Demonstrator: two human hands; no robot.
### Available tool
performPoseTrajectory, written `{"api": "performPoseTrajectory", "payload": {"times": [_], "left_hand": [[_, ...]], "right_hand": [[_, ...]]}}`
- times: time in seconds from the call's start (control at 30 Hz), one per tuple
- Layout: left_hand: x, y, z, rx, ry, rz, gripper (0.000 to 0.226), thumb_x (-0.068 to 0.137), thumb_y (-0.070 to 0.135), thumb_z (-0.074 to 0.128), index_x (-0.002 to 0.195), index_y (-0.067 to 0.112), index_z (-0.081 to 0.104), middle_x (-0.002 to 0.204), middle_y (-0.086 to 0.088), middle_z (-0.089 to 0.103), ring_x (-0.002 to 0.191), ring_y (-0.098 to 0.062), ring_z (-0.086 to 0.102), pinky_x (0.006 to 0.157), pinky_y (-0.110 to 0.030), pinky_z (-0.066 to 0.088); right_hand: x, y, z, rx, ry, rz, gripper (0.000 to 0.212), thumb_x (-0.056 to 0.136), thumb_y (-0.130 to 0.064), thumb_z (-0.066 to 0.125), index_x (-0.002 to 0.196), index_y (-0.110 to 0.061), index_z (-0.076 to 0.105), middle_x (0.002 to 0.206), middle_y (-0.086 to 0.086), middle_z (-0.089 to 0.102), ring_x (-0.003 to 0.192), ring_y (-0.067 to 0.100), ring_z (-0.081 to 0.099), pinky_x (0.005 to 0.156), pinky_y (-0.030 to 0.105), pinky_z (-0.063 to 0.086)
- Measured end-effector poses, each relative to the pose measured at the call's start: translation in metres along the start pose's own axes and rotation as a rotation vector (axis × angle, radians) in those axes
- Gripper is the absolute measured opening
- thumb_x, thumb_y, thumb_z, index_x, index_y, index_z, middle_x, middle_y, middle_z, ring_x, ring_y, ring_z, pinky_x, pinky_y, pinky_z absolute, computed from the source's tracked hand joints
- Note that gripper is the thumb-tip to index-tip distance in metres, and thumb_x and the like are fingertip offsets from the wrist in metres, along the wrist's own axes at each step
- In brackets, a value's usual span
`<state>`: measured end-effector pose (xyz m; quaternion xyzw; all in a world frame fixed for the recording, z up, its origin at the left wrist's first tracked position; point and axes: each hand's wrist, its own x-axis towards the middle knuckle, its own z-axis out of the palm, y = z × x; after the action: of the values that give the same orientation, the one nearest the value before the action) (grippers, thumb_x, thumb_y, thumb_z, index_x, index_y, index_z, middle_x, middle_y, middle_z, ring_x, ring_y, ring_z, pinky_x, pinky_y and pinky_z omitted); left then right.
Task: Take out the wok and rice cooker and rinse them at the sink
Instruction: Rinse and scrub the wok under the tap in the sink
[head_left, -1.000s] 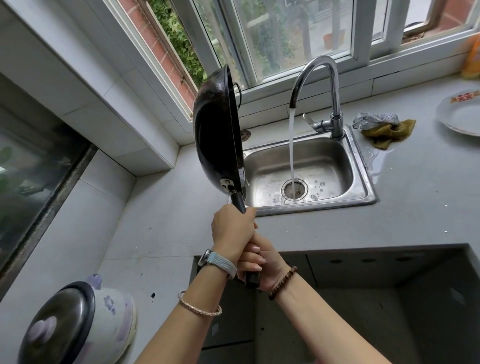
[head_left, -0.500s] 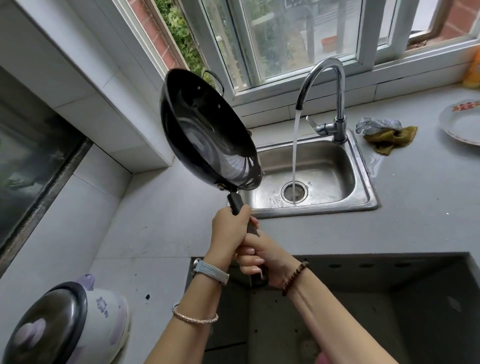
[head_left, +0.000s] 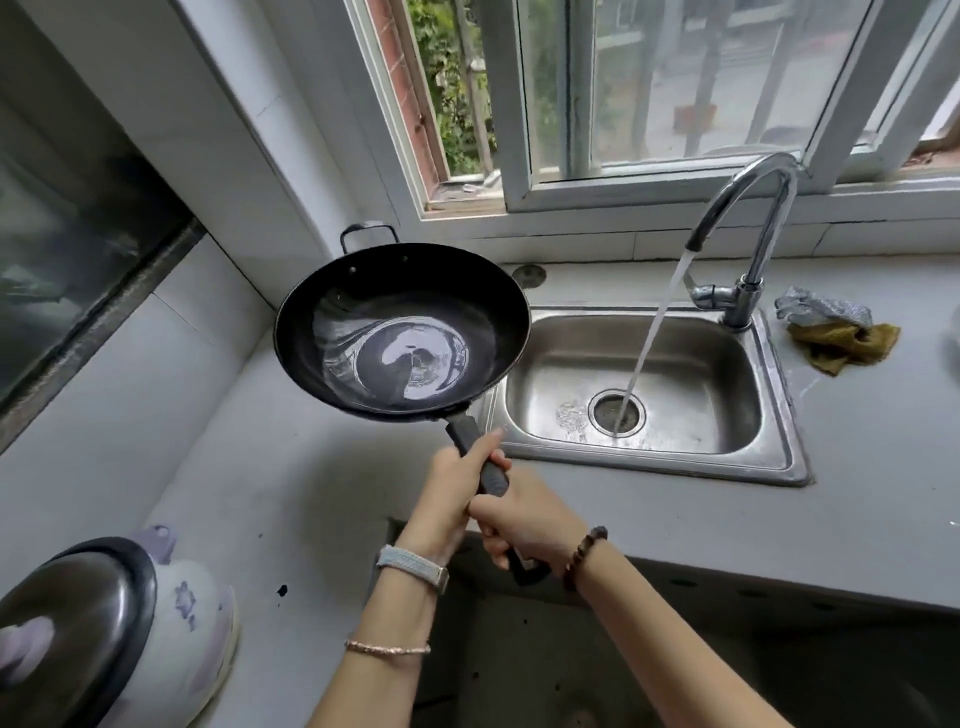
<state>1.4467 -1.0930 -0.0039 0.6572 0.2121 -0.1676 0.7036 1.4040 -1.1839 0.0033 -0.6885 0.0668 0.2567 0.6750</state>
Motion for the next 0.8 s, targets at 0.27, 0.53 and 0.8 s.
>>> {"api": "performPoseTrajectory", "payload": {"times": [0.27, 0.53, 0.8], "left_hand": [[0.035, -0.016, -0.029, -0.099, -0.015, -0.076, 0.026, 0.086, 0.021, 0.069, 0.07, 0.008, 0.054, 0.059, -0.001, 0.058, 0.053, -0.013, 0.058, 0.058, -0.027, 0.049], [0.06, -0.023, -0.041, -0.152, -0.034, -0.141, 0.026, 0.084, 0.023, 0.07, 0.066, 0.011, 0.056, 0.061, -0.001, 0.058, 0.055, -0.014, 0.057, 0.063, -0.03, 0.046], [0.073, -0.029, -0.045, -0.197, -0.049, -0.183, 0.025, 0.086, 0.021, 0.069, 0.069, 0.01, 0.055, 0.061, 0.0, 0.057, 0.055, -0.014, 0.055, 0.061, -0.03, 0.047]], "right_hand": [[0.035, 0.002, 0.018, -0.14, 0.016, 0.073, 0.005, 0.074, -0.005, 0.048, 0.079, -0.003, 0.05, 0.047, 0.006, 0.049, 0.032, 0.017, 0.046, 0.04, 0.023, 0.039], [0.058, 0.002, 0.026, -0.142, 0.014, 0.177, 0.018, 0.078, -0.01, 0.05, 0.094, -0.004, 0.055, 0.058, 0.009, 0.052, 0.04, 0.018, 0.049, 0.042, 0.025, 0.043], [0.07, 0.009, 0.029, -0.092, 0.011, 0.17, 0.011, 0.078, -0.005, 0.05, 0.089, -0.007, 0.049, 0.053, 0.002, 0.049, 0.035, 0.012, 0.045, 0.039, 0.023, 0.042]]}}
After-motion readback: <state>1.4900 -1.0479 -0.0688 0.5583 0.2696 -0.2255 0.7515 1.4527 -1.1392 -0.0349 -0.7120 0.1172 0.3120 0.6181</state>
